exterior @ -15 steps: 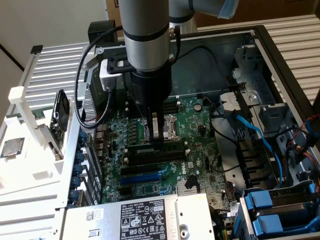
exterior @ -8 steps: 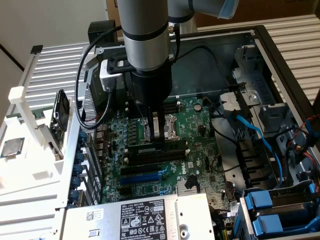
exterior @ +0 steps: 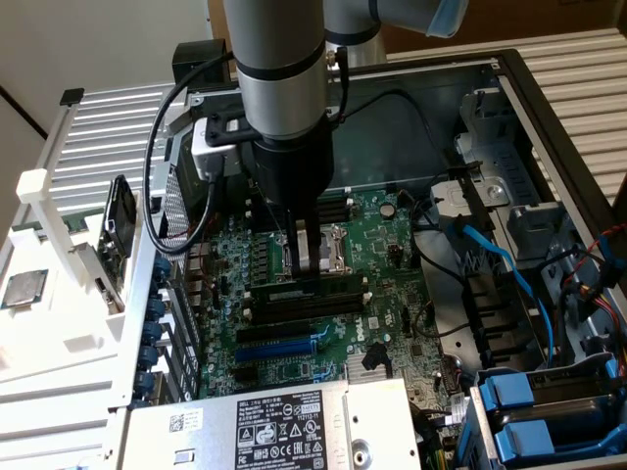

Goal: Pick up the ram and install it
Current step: 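Insert the ram into the slot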

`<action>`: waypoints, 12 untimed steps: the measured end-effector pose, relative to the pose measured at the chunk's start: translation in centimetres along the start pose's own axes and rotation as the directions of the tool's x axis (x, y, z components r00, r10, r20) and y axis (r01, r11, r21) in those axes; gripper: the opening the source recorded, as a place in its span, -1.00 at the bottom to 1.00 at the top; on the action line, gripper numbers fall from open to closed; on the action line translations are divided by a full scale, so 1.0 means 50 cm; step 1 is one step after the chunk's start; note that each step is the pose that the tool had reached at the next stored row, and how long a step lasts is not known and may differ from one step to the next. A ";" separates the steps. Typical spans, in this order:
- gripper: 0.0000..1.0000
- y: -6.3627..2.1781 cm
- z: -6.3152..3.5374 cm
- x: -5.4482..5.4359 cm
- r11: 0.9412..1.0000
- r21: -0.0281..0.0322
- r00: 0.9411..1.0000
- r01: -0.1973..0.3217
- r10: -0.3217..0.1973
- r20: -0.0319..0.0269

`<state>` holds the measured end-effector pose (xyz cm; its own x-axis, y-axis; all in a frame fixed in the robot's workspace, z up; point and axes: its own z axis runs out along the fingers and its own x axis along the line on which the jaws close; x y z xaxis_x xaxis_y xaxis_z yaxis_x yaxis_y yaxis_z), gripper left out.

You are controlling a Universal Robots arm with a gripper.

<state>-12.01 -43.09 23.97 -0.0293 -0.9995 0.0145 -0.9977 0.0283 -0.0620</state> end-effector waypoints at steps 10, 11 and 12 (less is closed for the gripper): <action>-0.74 0.007 0.000 0.000 1.000 0.011 1.000 0.001 -0.001 0.000; -0.74 0.007 0.000 0.001 1.000 0.012 1.000 0.001 -0.001 0.000; -0.74 0.007 0.000 0.001 1.000 0.012 1.000 0.001 -0.001 0.001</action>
<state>-12.35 -43.13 23.93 -0.0287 -0.9995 0.0140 -0.9969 0.0275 -0.0741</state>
